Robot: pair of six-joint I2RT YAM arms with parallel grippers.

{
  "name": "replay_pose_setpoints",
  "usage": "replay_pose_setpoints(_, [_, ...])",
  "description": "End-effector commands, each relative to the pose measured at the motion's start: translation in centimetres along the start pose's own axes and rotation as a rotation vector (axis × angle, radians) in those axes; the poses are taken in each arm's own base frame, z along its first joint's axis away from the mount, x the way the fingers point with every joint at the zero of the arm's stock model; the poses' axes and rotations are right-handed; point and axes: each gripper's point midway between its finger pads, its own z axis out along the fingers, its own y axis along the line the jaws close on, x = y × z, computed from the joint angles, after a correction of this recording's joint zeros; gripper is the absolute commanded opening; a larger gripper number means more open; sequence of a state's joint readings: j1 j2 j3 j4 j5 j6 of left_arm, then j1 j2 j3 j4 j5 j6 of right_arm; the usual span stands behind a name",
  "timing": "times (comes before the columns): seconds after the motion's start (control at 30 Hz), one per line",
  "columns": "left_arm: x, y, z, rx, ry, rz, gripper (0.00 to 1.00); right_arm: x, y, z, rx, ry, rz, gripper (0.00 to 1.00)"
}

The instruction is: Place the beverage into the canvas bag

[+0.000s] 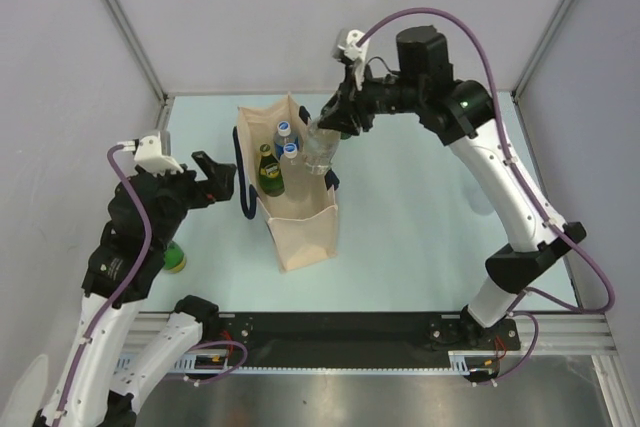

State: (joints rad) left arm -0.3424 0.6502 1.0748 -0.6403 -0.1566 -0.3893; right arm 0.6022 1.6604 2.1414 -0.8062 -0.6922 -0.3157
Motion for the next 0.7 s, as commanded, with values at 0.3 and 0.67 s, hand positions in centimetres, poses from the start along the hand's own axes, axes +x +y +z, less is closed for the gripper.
replay_pose_setpoints(0.3, [0.4,0.8,-0.4,-0.035,-0.004,-0.028,1.0,5.7,2.1,7.2,-0.113,0.074,-0.118,0.0])
replay_pose_setpoints(0.67, [1.2,0.9,-0.1,-0.038,0.014,-0.042,1.0,12.7,-0.4,11.8,0.004,0.152,-0.128,0.0])
